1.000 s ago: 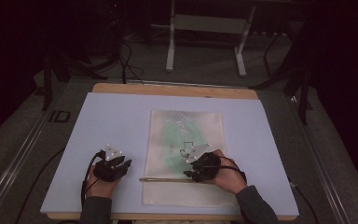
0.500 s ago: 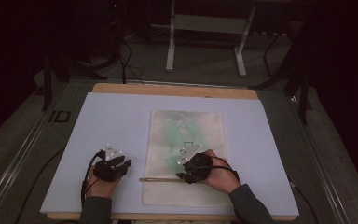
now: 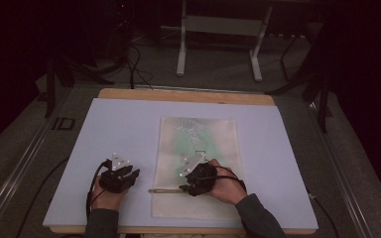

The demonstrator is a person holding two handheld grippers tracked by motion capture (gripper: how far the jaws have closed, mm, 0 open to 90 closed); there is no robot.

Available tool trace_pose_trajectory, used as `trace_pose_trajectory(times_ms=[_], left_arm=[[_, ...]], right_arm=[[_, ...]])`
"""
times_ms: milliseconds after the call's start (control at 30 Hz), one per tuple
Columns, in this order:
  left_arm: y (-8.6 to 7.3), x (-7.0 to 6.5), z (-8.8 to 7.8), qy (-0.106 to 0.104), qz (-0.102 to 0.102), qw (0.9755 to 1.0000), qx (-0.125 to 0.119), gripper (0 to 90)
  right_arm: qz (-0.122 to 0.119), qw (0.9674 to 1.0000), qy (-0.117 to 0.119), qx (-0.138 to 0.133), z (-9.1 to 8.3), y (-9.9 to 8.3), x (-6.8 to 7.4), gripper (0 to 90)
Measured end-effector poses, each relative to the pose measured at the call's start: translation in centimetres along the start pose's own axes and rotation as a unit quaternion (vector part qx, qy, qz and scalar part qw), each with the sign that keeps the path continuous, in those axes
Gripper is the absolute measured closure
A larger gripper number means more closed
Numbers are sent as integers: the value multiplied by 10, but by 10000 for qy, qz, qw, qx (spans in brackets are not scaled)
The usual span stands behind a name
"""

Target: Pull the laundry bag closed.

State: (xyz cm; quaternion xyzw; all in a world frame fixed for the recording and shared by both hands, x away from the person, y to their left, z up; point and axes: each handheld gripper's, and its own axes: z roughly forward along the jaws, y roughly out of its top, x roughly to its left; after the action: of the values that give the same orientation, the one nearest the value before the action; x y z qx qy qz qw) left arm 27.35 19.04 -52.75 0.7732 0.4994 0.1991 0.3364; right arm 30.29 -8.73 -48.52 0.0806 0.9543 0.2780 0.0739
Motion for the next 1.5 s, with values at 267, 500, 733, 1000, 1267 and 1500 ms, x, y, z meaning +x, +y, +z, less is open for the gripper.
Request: trace_pose_trajectory(times_ms=[267,500,733,1000,1267,1500], left_arm=[[0,0,0,2,8,10000,-2,655],[0,0,0,-4,13,10000,3,654],[0,0,0,-7,13,10000,9,653],[0,0,0,-6,3,10000,6,652],[0,0,1,-17,6,10000,15,650],[0,1,0,-15,-4,10000,10,650]], right_arm=[[-14,9999,97,-59,6,8,3,554],[-90,9997,206,-64,13,13,5,589],[-168,9994,314,-25,21,20,7,635],[-277,9989,388,-49,27,30,14,693],[-355,9983,458,-74,36,38,17,758],[-441,9976,527,-48,40,46,20,770]])
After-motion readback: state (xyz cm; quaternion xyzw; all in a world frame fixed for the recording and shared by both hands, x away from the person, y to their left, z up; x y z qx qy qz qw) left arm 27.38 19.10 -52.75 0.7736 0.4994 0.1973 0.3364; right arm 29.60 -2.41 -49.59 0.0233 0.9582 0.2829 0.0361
